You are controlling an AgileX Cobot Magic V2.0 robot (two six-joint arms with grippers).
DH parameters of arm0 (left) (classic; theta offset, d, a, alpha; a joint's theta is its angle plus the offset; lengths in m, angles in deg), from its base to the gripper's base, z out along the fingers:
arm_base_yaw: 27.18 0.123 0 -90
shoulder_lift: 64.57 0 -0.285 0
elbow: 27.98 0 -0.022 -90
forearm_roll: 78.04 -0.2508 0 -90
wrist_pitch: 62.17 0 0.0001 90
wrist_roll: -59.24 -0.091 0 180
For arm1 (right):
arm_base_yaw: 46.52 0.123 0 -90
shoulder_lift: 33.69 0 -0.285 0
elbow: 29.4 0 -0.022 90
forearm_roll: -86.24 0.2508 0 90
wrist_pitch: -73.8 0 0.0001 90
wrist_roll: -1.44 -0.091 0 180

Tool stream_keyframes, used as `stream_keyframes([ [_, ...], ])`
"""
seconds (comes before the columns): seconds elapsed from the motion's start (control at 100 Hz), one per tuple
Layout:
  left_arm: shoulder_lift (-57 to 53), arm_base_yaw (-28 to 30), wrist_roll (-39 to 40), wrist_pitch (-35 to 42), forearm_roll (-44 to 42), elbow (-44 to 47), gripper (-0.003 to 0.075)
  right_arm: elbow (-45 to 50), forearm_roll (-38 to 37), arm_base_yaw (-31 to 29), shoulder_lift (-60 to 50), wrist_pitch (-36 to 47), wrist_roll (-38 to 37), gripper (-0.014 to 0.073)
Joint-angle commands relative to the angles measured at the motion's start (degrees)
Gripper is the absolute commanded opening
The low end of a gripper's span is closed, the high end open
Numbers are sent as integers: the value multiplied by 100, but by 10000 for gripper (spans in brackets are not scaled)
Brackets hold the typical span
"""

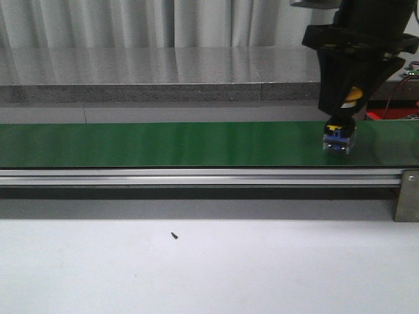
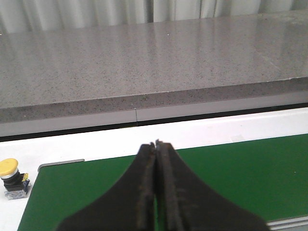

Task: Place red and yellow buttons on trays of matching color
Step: 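Lower the yellow button into the yellow tray and open the right gripper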

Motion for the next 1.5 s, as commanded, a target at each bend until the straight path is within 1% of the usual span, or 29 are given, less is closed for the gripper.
stream_keyframes([
  [0.0, 18, -45, 23, 388, 86, -178, -20, -169, -8, -202, -576, -179, -35, 270],
  [0.15, 18, -45, 23, 388, 86, -178, -20, -169, 5, -582, -1087, -423, -48, 270],
  [0.27, 18, -45, 23, 388, 86, -178, -20, -128, 96, -998, -1452, -657, -52, 270],
  [0.43, 18, -45, 23, 388, 86, -178, -20, 369, 250, -1667, -1942, -688, -47, 270],
  [0.69, 18, -45, 23, 388, 86, -178, -20, 1647, 454, -2827, -2333, -282, 196, 270],
  [0.88, 18, -45, 23, 388, 86, -178, -20, 2465, 941, -3483, -2333, 298, 477, 270],
  [1.05, 18, -45, 23, 388, 86, -178, -20, 2898, 969, -3696, -2209, 873, 487, 270],
  [1.26, 18, -45, 23, 388, 86, -178, -20, 3135, 964, -3713, -1851, 1222, 487, 270],
  [1.49, 18, -45, 23, 388, 86, -178, -20, 3142, 960, -3713, -1350, 1457, 487, 270],
])
